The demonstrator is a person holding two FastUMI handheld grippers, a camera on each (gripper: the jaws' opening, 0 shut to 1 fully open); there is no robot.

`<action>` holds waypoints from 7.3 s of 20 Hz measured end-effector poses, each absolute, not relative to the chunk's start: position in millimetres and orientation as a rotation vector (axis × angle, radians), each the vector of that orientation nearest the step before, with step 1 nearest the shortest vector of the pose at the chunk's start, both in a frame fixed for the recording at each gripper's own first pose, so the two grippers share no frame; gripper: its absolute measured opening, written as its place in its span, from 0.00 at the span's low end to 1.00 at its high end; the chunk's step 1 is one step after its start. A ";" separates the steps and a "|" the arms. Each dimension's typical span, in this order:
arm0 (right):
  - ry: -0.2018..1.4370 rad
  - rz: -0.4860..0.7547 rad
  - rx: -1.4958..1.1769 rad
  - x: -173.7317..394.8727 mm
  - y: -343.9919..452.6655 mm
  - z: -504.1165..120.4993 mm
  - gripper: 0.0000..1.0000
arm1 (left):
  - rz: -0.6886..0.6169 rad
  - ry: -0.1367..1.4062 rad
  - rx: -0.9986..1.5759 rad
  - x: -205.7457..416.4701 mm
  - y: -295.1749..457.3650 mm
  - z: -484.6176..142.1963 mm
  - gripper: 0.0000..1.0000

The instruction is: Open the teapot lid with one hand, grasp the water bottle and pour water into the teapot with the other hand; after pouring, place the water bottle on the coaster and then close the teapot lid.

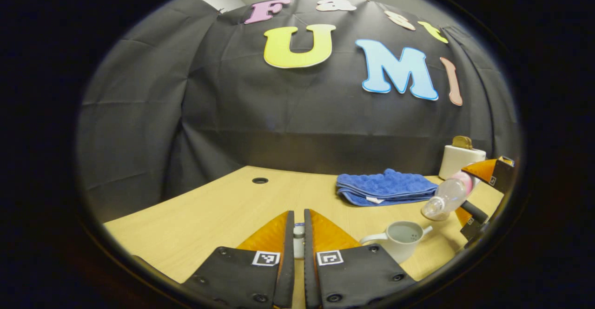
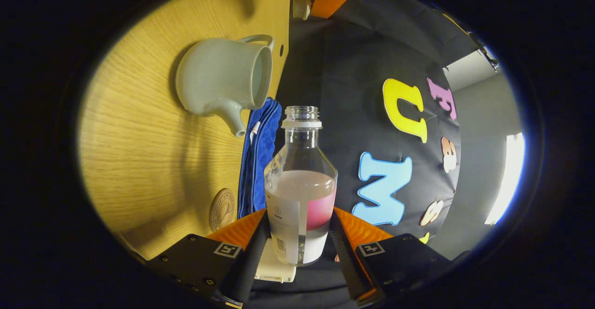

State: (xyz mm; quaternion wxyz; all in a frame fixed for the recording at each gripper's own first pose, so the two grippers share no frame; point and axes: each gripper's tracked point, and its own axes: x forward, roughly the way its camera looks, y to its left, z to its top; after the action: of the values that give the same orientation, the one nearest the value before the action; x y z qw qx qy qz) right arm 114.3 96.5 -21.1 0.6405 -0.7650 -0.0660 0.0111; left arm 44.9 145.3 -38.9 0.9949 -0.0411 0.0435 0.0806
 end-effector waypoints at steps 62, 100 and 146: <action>-0.418 0.009 -2.082 131.2 124.0 47.9 0.76 | 0.163 0.141 -0.073 46.9 148.1 -51.6 0.16; -0.640 0.015 -2.290 129.9 145.6 67.0 0.76 | 0.177 0.158 -0.061 46.8 149.0 -53.8 0.15; 0.233 0.168 -0.047 190.2 53.6 -59.9 0.76 | 0.176 0.174 -0.059 47.4 149.2 -58.2 0.16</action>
State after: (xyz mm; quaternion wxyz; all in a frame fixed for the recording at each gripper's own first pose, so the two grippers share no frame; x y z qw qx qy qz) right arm 190.2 53.6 -59.9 0.9894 -0.0235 0.1162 0.0837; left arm 47.4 149.2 -58.2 0.9919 -0.0292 0.0868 0.0876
